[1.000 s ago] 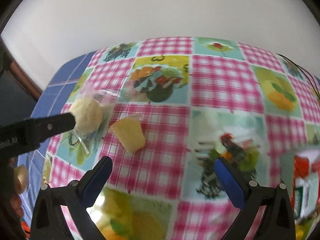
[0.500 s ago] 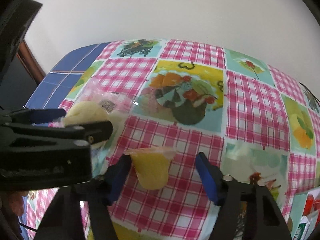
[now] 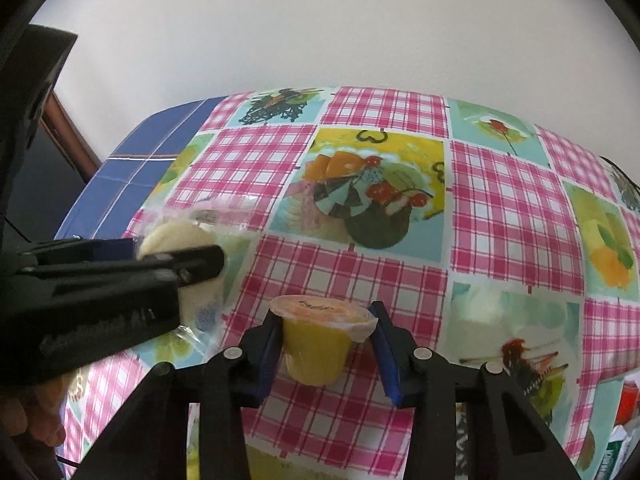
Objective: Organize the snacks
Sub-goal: 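Grasp the yellow jelly cup with the right tool while the left tool grasps the bagged bread bun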
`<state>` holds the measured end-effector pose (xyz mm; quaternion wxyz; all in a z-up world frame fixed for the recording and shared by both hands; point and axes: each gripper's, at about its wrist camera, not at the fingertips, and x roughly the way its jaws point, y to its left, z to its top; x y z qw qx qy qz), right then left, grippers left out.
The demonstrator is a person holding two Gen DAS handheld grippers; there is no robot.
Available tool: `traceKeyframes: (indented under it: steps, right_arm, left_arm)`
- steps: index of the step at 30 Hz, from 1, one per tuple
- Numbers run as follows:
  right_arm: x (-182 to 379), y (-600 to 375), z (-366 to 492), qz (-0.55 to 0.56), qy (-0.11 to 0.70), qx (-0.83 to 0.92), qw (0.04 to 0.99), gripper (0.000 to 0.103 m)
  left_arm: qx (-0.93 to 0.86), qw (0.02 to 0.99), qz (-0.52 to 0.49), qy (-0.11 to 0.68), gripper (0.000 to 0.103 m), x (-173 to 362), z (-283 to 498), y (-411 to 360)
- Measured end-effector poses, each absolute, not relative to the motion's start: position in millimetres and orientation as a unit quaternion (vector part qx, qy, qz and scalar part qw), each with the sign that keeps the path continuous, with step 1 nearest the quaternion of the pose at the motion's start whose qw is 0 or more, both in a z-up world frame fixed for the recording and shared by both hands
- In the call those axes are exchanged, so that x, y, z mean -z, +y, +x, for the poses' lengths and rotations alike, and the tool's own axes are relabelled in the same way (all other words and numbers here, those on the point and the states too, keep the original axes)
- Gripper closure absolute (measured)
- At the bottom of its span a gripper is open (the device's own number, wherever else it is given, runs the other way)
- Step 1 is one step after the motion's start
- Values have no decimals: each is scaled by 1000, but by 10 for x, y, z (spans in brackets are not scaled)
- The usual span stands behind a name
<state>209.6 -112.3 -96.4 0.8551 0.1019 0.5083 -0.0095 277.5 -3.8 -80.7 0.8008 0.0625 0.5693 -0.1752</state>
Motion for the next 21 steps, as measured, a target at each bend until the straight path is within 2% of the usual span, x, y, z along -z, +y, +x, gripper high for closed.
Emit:
traceKeyframes:
  steps: [13, 21]
  right_arm:
    - [733, -1303, 1606, 114, 513, 29, 850, 60]
    - [522, -1477, 1185, 107, 518, 51, 847, 60]
  left_arm:
    - [155, 804, 12, 573, 56, 749, 2246, -34]
    - [160, 799, -23, 579, 56, 538, 1850, -265]
